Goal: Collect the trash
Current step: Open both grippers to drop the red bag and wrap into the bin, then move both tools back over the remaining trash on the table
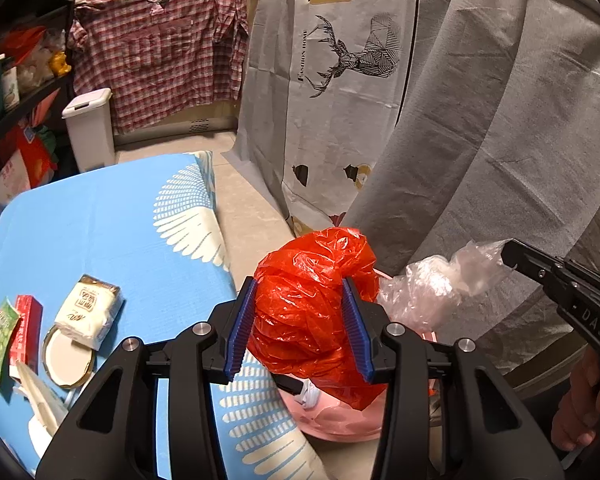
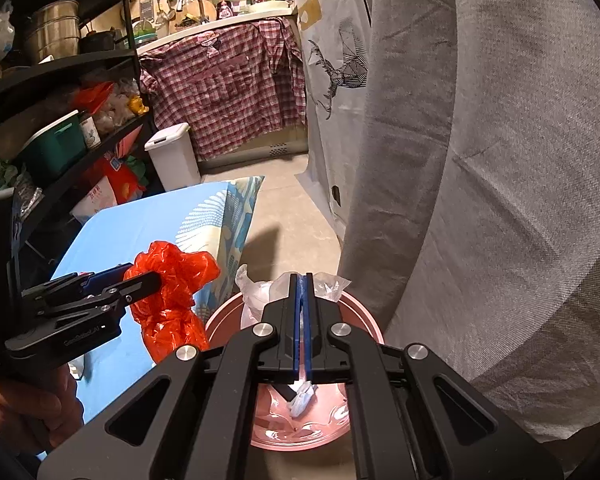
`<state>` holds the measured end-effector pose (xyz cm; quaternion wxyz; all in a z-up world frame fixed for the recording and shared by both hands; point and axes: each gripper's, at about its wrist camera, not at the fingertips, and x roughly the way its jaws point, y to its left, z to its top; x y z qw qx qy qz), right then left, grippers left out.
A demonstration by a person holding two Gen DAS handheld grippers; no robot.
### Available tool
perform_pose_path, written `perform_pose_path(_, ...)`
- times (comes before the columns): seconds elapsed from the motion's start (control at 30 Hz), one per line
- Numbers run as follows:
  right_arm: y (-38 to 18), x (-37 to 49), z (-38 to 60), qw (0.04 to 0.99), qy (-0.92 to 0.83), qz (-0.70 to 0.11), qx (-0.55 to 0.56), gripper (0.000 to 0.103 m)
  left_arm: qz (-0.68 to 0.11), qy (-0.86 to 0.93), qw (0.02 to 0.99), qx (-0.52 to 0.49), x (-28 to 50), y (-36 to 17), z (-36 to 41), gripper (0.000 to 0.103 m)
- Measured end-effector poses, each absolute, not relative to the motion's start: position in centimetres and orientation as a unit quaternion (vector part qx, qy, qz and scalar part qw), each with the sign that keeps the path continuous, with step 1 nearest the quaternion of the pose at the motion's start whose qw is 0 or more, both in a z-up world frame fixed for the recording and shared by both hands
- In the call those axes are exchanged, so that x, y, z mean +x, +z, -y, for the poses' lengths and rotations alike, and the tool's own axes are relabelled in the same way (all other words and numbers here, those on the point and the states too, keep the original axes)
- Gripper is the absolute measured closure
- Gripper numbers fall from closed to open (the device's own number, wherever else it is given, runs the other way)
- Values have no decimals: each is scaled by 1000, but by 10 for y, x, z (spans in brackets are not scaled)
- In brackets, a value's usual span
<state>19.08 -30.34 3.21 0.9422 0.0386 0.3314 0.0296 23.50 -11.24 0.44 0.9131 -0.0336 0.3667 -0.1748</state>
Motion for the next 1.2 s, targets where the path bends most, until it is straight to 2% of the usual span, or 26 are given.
perform_pose_path(0.1,29,194,308,940,18,-339,43,97,-367,-174,913,-26,236,3,117,48)
perform_pose_path(0.17,28,196,309,938,16,-343,47,87,-367,-173,914,-25,237,2,117,47)
perform_pose_path(0.23,28,196,309,940,11,-339,45,63,-368,-174,913,-27,237,2,116,47)
perform_pose_path(0.8,41,178,284,955,40,-294,16,62,-335,-160,927,-48,218,26,75,47)
perform_pose_path(1.2,45,166,238,957,87,-277,12,62,-308,-118,942,-64,189,47,3,49)
